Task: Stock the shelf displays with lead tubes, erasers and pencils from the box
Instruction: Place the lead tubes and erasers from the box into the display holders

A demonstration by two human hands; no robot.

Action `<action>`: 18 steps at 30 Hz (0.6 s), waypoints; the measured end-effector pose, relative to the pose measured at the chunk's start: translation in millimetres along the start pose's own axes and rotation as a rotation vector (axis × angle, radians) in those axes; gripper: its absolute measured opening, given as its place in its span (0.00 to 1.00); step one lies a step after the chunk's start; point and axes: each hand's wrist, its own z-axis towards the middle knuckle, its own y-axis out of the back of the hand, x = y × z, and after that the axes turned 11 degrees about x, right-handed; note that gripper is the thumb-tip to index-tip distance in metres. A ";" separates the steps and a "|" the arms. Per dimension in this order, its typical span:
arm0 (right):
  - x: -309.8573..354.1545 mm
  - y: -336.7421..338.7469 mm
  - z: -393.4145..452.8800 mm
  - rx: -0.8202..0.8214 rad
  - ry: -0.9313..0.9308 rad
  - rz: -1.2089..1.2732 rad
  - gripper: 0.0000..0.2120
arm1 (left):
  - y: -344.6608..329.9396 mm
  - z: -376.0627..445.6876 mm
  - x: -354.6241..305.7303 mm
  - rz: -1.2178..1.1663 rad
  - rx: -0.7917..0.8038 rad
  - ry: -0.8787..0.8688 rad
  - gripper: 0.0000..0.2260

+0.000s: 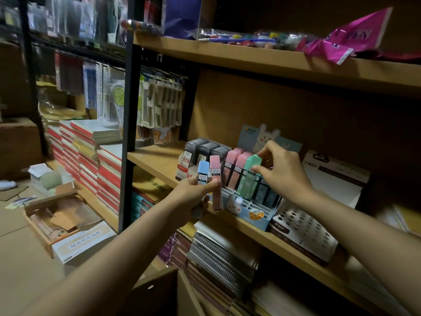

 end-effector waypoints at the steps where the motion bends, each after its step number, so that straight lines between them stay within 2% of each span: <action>1: -0.1 -3.0 0.5 0.004 -0.005 -0.007 0.13 | 1.0 0.2 0.2 -0.001 -0.004 0.002 0.16; 8: 3.6 -13.6 11.1 0.026 -0.038 -0.125 0.12 | 2.6 2.0 1.1 -0.006 -0.002 0.004 0.15; 13: -1.0 -24.8 8.9 0.008 -0.105 -0.213 0.13 | -4.1 1.6 3.8 0.031 0.034 -0.035 0.08; 18: -0.4 -20.6 8.5 0.022 -0.036 -0.368 0.14 | -11.3 1.2 5.2 0.063 0.081 -0.087 0.08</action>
